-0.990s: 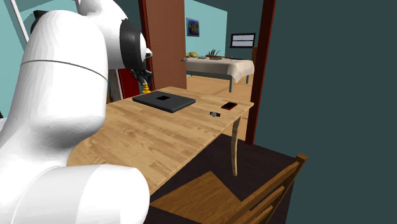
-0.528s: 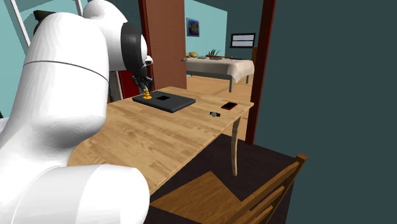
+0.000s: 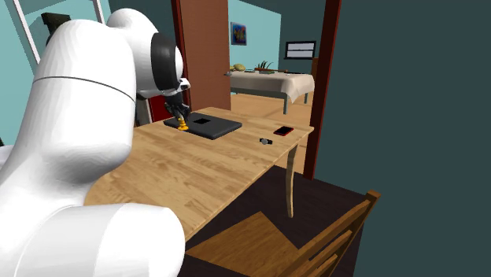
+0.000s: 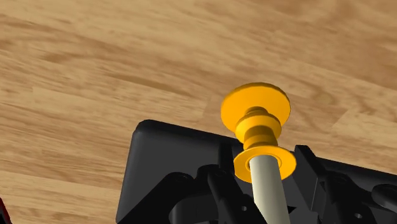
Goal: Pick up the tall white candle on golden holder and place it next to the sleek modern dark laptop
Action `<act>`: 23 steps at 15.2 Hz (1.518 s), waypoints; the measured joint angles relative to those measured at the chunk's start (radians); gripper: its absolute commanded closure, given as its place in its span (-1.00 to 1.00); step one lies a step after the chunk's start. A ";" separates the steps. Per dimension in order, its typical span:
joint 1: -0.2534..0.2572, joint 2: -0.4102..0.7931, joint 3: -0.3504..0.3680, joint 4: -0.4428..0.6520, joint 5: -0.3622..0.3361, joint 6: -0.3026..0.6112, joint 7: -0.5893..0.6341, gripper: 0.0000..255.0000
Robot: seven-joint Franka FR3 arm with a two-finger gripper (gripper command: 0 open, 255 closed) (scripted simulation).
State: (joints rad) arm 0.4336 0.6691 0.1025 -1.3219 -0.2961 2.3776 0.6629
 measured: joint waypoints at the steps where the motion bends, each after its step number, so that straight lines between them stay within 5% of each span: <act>1: -0.001 0.003 -0.002 -0.012 -0.002 0.014 0.003 1.00; 20: 0.010 0.090 -0.025 -0.051 -0.031 0.140 0.043 1.00; 21: 0.010 0.090 -0.025 -0.051 -0.031 0.140 0.043 -1.00; 23: 0.010 0.090 -0.025 -0.051 -0.031 0.141 0.043 -1.00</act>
State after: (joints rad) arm 0.4440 0.7594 0.0778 -1.3730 -0.3269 2.5181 0.7060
